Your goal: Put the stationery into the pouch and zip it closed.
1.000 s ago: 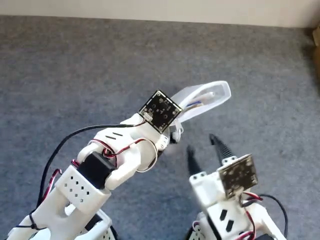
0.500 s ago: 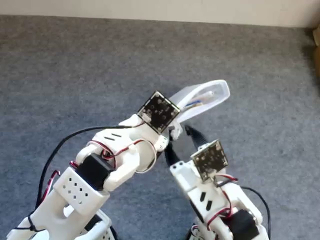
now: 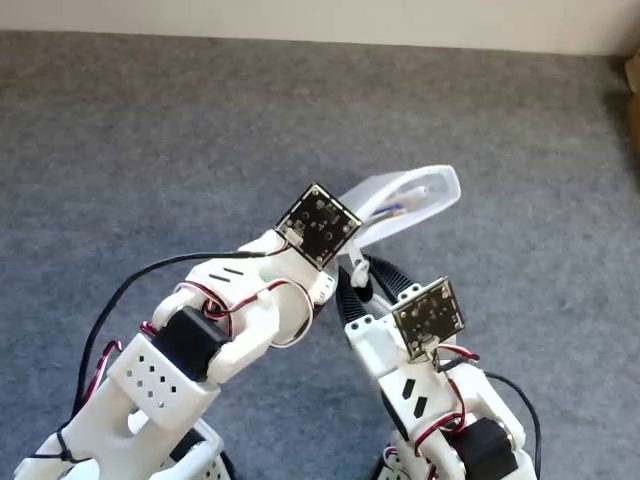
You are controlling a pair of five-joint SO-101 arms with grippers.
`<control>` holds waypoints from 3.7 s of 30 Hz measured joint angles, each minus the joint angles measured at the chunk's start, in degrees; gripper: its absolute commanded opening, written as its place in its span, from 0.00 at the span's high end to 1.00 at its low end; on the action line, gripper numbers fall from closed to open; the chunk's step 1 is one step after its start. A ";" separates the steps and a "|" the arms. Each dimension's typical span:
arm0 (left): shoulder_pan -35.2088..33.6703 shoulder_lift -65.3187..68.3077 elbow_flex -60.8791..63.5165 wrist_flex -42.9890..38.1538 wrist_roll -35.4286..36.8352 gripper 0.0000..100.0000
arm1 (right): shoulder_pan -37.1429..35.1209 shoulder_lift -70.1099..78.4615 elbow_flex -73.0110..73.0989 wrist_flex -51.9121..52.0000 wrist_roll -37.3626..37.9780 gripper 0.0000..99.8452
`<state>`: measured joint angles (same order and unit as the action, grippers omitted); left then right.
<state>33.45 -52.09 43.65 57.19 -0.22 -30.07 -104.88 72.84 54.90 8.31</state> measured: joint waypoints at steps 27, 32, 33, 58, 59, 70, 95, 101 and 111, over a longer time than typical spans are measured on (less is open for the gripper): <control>-0.18 -0.18 0.00 0.09 2.55 0.79 | 0.44 0.00 -9.49 15.12 5.71 0.98; 2.20 -0.18 0.00 0.09 0.62 0.80 | 0.44 -0.09 -9.58 17.32 8.00 0.98; 2.90 -0.18 0.00 0.09 -0.53 0.80 | 0.44 -0.09 -9.58 17.58 8.00 0.98; 9.05 -0.18 0.09 -0.35 -5.98 0.80 | -10.02 -0.09 -21.89 33.76 13.63 0.99; 9.14 -0.18 0.09 -0.35 -5.98 0.80 | -10.73 -0.09 -22.15 34.11 13.63 0.99; 11.69 -1.58 1.85 -0.44 -10.11 0.79 | -12.22 -0.09 -22.33 34.37 14.07 0.99; 11.08 -13.01 4.04 4.84 -12.57 0.74 | -13.36 -0.09 -23.65 35.60 14.33 0.99; 13.19 -10.64 3.87 4.84 -12.57 0.79 | -13.19 -0.09 -23.65 35.69 14.42 0.99; 15.30 -10.11 3.87 4.75 -12.40 0.88 | -13.19 0.00 -27.08 35.78 13.89 0.99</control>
<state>48.75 -62.20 47.52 61.93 -12.62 -43.25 -104.88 45.76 90.68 22.20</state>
